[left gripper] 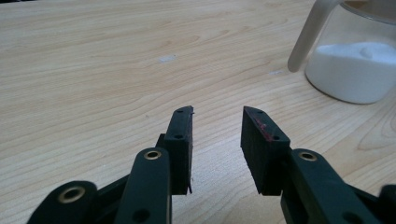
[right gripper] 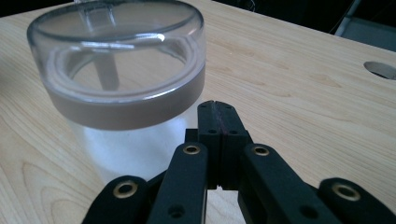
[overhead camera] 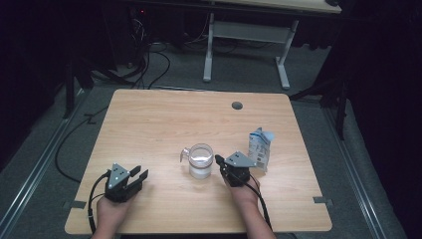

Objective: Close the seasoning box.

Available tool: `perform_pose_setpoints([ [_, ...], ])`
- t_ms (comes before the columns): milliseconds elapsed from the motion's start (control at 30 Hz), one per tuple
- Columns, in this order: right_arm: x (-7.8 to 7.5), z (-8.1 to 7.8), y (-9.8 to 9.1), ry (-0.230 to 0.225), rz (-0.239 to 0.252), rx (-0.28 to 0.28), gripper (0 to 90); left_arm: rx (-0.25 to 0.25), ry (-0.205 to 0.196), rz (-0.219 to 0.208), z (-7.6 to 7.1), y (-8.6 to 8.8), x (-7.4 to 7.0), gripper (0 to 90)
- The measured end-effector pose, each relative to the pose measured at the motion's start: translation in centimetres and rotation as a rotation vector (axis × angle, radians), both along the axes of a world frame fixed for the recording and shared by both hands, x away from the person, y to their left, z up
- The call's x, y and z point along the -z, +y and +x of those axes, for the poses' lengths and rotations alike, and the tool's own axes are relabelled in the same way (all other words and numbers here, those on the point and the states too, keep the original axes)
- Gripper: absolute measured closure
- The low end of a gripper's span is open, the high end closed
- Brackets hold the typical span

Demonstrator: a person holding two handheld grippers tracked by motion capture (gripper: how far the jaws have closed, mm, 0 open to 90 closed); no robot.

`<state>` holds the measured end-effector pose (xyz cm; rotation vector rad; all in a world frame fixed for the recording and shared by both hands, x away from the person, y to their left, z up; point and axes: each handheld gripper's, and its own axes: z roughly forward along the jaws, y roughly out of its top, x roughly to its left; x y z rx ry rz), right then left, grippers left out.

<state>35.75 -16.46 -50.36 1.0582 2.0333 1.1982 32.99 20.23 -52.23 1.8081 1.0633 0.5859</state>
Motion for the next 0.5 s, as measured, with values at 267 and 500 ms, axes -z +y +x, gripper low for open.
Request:
perform_pose_setpoints([
  [267, -0.3, 0.19, 0.25, -0.025, -0.002, -0.015, 90.0, -0.008, 0.0, -0.03, -0.21, 0.27, 0.12, 63.9],
  [500, -0.39, -0.45, 0.18, -0.028, -0.016, -0.03, 90.0, -0.004, -0.004, -0.024, -0.19, 0.1, 0.11, 64.0],
])
